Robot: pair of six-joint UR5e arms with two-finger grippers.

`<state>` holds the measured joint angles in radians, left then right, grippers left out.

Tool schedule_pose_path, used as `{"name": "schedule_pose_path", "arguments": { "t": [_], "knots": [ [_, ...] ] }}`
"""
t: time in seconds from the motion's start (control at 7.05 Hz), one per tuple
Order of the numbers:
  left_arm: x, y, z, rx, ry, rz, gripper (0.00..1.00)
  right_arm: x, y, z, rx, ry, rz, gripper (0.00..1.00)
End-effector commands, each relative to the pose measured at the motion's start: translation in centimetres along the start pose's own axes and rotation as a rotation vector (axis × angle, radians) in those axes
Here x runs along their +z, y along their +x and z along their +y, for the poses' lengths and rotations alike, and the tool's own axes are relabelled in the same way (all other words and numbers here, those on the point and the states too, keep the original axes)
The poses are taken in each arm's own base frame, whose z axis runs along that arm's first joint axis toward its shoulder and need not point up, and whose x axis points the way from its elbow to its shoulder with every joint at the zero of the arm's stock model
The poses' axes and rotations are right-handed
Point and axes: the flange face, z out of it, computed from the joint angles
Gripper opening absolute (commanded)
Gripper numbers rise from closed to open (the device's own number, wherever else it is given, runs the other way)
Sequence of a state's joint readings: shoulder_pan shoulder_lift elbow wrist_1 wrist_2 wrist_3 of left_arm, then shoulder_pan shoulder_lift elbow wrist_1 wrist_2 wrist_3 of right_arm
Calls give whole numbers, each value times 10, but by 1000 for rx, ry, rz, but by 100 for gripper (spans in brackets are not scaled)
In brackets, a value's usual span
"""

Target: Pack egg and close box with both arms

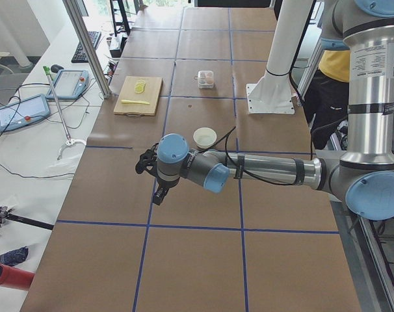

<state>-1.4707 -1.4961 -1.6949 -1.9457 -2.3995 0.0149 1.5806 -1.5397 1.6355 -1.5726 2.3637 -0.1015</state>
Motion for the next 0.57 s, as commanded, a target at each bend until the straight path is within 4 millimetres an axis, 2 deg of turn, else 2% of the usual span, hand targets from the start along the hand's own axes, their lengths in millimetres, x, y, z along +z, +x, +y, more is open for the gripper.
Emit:
{"name": "schedule_pose_path", "arguments": {
  "t": [0.0, 0.28, 0.43],
  "knots": [
    [2, -1, -3, -1, -1, -1, 100, -3, -12, 11, -23, 0, 46, 100],
    [1, 0, -4, 3, 1, -1, 100, 8, -22, 9, -40, -20, 30, 100],
    [-3, 5, -13, 17, 13, 1, 100, 14, -24, 13, -45, -32, 25, 100]
  ]
}}
